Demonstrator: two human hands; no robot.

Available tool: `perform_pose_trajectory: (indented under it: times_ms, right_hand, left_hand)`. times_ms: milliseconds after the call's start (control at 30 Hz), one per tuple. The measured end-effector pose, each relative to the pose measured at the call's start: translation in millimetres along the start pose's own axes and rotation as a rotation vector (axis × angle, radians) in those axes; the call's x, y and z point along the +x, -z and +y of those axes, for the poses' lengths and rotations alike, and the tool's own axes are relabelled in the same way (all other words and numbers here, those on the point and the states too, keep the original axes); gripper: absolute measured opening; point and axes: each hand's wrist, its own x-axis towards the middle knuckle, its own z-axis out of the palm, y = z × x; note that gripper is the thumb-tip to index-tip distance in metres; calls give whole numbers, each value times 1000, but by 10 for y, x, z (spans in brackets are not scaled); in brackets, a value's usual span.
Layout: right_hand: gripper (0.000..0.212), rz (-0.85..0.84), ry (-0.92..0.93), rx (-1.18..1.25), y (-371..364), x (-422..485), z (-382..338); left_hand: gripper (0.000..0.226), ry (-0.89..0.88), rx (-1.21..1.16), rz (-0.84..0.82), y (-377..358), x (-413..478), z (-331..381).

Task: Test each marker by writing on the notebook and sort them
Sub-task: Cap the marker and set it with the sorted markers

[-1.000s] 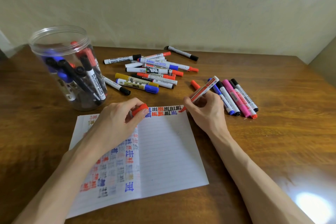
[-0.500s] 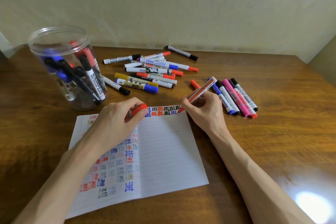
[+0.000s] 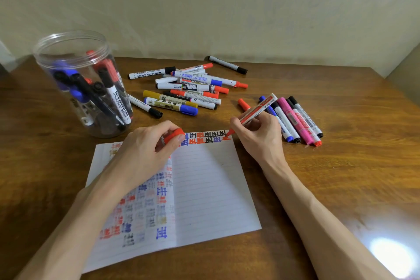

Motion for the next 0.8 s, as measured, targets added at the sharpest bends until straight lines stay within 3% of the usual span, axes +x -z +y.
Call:
perform_pose_trajectory:
  times_ms: [800]
  right_hand:
    - [16, -76, -3, -38, -1, -1, -19]
  left_hand:
    - [28, -13, 1, 8, 2, -8, 12]
